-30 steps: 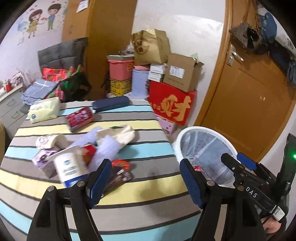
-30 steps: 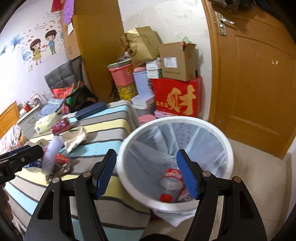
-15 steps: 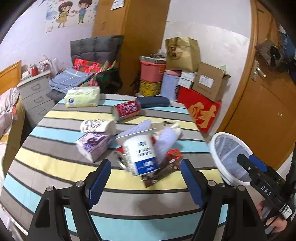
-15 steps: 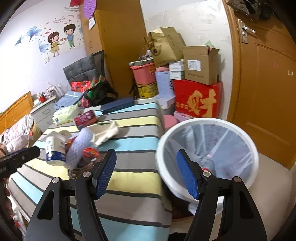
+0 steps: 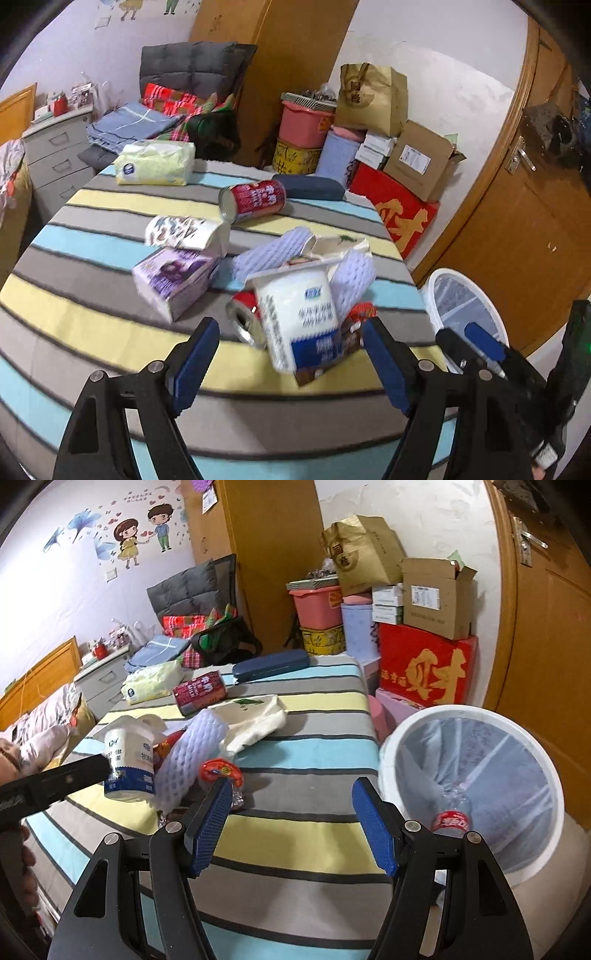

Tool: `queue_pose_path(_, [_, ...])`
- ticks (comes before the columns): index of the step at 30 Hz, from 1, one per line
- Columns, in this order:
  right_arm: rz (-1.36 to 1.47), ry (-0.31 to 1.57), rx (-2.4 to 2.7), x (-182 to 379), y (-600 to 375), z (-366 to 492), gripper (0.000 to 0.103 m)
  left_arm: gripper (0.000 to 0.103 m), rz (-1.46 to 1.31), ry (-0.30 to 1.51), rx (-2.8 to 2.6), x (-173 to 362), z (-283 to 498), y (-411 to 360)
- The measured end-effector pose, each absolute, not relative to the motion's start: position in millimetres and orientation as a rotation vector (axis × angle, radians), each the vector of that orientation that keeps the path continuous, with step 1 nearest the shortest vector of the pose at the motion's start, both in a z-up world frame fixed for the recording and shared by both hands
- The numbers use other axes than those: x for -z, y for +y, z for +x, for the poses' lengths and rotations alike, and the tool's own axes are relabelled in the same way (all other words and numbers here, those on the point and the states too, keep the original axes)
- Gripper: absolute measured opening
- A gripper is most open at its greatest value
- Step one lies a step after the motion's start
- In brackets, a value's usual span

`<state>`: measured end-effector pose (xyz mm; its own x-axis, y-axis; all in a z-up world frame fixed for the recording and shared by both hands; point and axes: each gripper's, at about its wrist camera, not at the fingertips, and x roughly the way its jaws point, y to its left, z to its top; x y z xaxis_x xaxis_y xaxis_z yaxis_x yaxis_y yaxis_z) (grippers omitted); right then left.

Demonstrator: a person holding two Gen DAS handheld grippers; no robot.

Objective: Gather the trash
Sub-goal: 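Move back to the table and grasp the white yogurt cup with the left tool, then grasp the white foam net sleeve with the right tool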

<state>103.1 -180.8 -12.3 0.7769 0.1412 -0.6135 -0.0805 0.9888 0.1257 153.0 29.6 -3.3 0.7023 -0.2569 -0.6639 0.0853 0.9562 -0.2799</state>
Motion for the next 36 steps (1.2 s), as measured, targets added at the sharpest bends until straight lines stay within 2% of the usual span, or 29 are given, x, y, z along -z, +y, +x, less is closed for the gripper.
queue_pose_path(10, [0.074,0.685,-0.124,12,-169,110,0.069,0.079,-0.252,0.830,0.199,24,181,32])
queue_pose_path(12, [0.076,0.691,-0.120,12,-167,112,0.069,0.067,-0.261,0.844,0.214,28,184,35])
queue_pose_path(13, [0.078,0.694,-0.121,13,-167,112,0.069,0.055,-0.264,0.850,0.220,29,185,37])
queue_pose_path(14, [0.079,0.696,-0.123,13,-166,113,0.069,0.052,-0.270,0.855,0.225,31,186,39])
queue_pose_path(36, [0.126,0.739,-0.258,19,-123,129,0.069,0.052,-0.247,0.793,0.073,26,138,106])
